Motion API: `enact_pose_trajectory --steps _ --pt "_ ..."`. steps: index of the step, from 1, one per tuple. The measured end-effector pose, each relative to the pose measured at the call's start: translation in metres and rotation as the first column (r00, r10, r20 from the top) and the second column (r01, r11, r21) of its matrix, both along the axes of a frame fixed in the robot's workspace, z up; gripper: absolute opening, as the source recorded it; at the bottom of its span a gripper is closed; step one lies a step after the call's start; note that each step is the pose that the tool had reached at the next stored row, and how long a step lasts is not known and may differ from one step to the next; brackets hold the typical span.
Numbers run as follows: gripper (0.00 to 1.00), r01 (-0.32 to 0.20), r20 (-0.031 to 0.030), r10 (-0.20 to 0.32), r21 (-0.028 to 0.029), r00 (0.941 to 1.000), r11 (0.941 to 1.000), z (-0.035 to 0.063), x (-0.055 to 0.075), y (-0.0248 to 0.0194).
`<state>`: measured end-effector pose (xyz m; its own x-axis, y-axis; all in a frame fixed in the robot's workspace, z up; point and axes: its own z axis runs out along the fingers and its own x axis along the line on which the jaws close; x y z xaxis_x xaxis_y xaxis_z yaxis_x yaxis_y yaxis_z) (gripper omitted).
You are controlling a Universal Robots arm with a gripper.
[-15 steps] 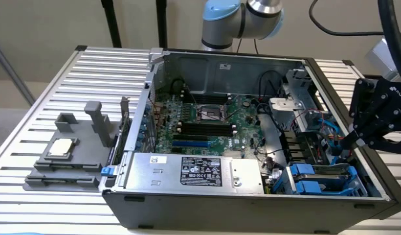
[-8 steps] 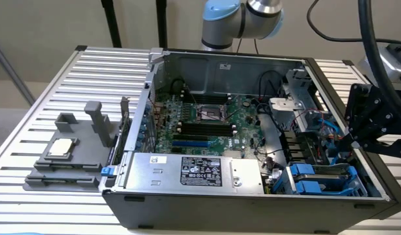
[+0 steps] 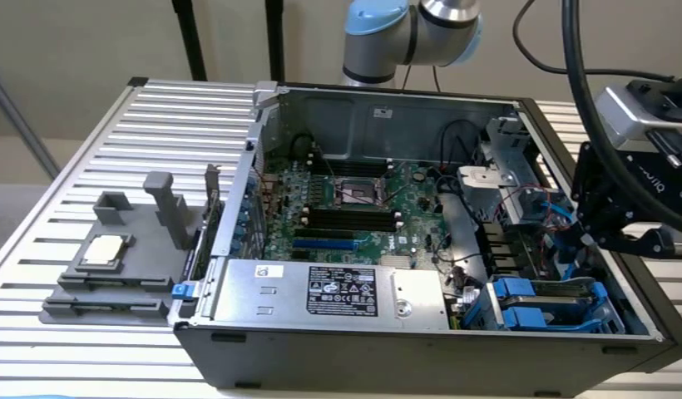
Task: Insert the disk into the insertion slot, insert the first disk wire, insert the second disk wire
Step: 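Insert the first disk wire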
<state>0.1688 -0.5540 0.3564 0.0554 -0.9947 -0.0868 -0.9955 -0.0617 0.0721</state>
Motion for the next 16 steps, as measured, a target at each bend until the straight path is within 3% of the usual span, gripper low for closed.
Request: enact_pose_trajectory --steps 2,6,12,16 --pt "0.12 0.0 0.0003 0.0 0.0002 1.0 1.0 -0.0008 0.0 0.001" --pt "0.31 0.0 0.0007 0.0 -0.0002 1.0 1.0 -0.0006 -0.002 0.0012" --pt "0.31 -0.001 0.0007 0.001 -0.0001 1.0 1.0 -0.0007 -0.02 0.0012" --pt "0.31 -0.001 0.0007 0.001 -0.0001 1.0 1.0 0.0007 -0.024 -0.0005"
